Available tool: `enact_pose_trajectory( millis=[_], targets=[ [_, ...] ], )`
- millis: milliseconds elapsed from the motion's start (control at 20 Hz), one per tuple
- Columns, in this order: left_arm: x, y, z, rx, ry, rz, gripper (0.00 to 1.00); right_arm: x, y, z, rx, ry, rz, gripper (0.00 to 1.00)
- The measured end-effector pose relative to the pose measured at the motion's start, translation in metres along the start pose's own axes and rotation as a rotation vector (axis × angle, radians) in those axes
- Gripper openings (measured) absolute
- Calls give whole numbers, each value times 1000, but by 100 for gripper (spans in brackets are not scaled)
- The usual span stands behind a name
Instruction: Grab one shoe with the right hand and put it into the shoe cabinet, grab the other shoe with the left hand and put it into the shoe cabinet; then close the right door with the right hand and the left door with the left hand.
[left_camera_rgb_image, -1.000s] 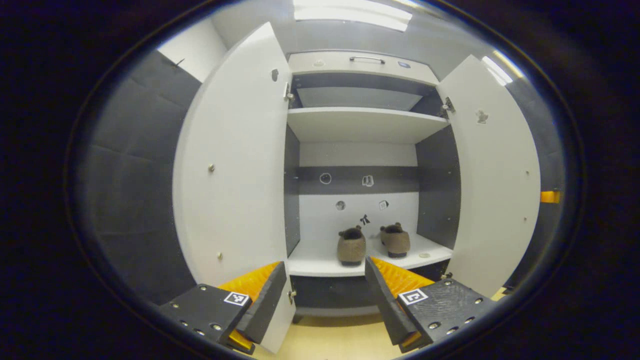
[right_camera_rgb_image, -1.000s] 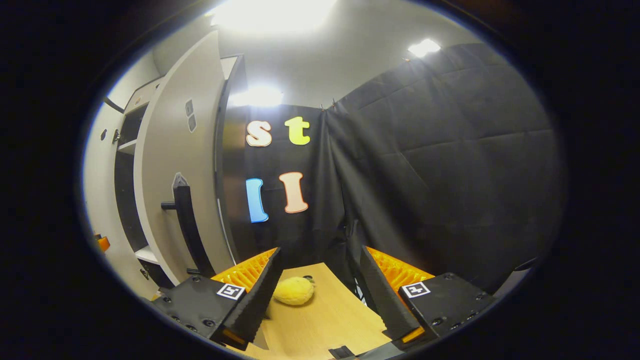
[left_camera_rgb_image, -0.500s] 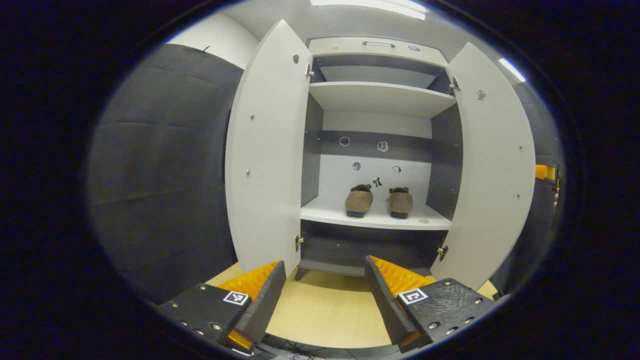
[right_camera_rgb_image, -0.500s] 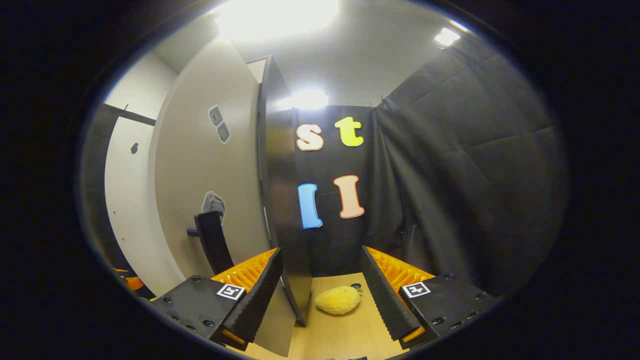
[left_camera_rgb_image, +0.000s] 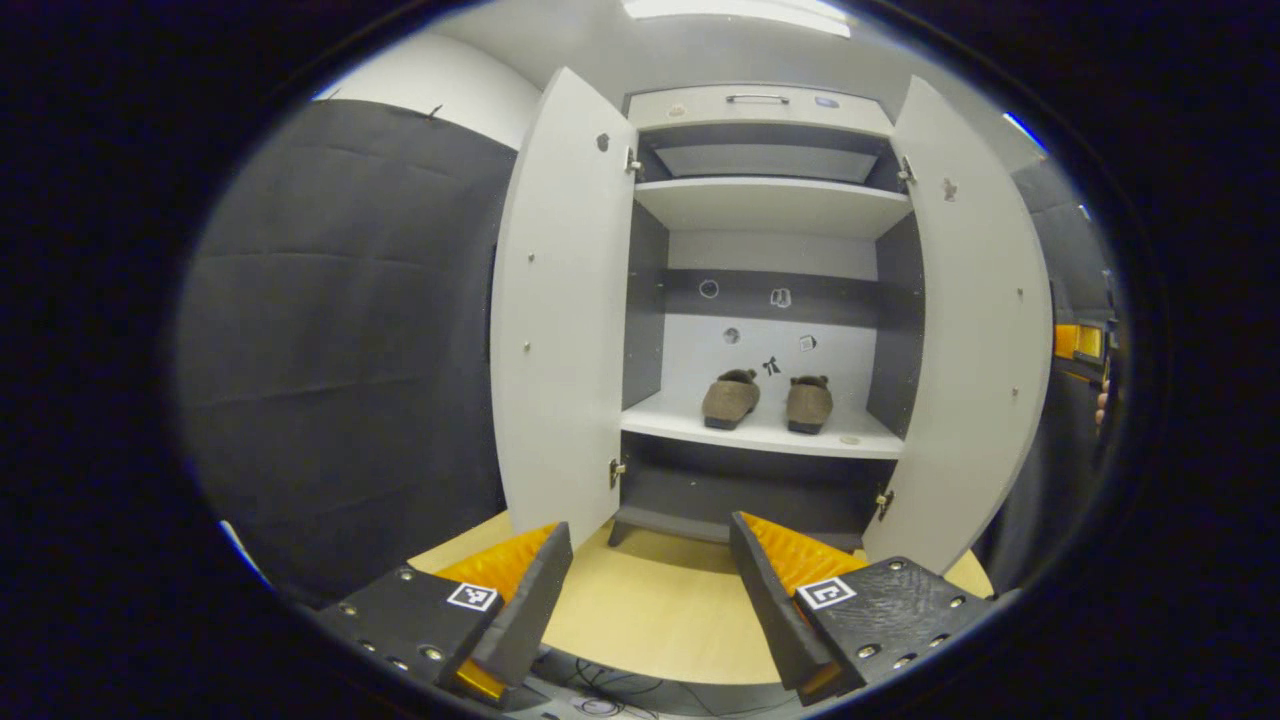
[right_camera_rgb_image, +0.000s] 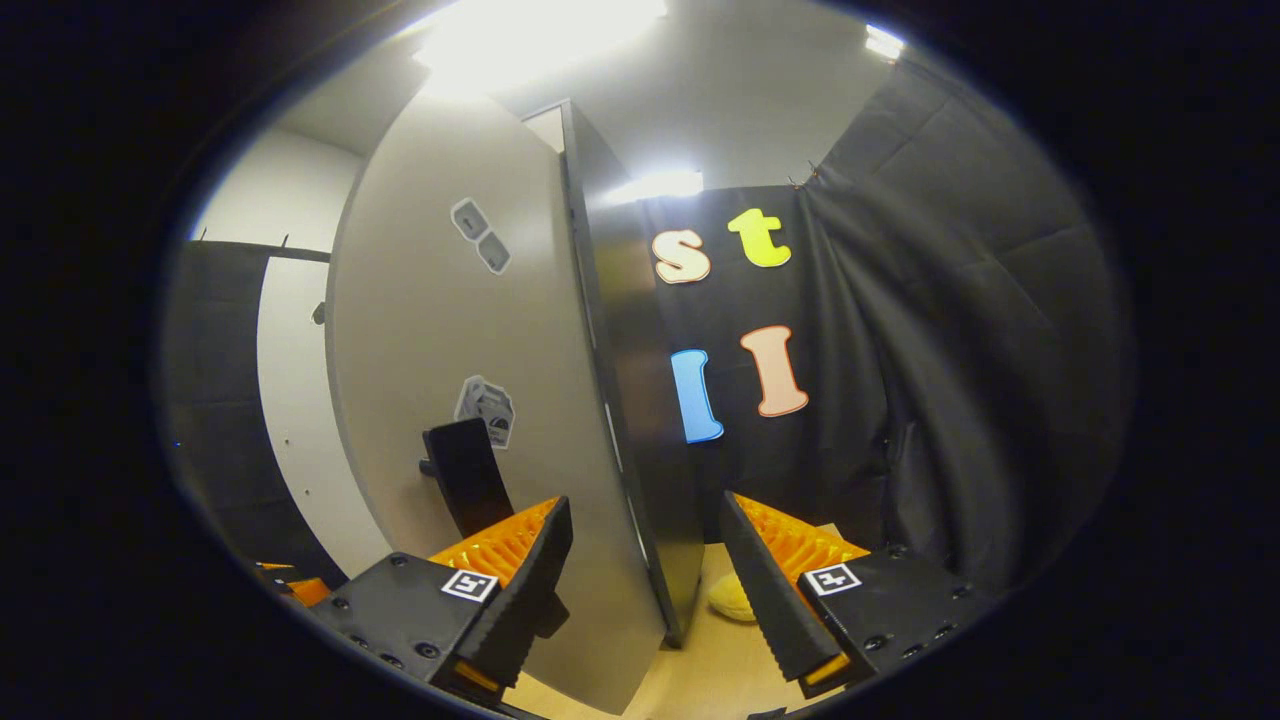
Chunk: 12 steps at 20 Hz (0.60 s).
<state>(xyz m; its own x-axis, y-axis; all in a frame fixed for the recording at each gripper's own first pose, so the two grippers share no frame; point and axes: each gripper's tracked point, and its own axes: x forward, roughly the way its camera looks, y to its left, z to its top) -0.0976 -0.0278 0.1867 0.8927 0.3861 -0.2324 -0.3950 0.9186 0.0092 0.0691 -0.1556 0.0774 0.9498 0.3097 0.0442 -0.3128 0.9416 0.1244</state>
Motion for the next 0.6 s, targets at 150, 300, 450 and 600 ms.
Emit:
enact_pose_trajectory(
  millis=[150, 300, 450, 600],
  targets=[
    [1, 6, -1, 2, -10, 2, 92, 8, 14, 4, -65, -23, -12, 95],
    [9, 13, -6, -13, 2, -16, 92, 11, 23, 0, -94, -27, -19, 95],
    [21, 15, -19, -70, 42, -76, 92, 13, 38, -4, -65, -26, -51, 95],
    [32, 21, -26, -77, 64, -129, 92, 17, 62, -9, -61, -29, -86, 96]
  ],
)
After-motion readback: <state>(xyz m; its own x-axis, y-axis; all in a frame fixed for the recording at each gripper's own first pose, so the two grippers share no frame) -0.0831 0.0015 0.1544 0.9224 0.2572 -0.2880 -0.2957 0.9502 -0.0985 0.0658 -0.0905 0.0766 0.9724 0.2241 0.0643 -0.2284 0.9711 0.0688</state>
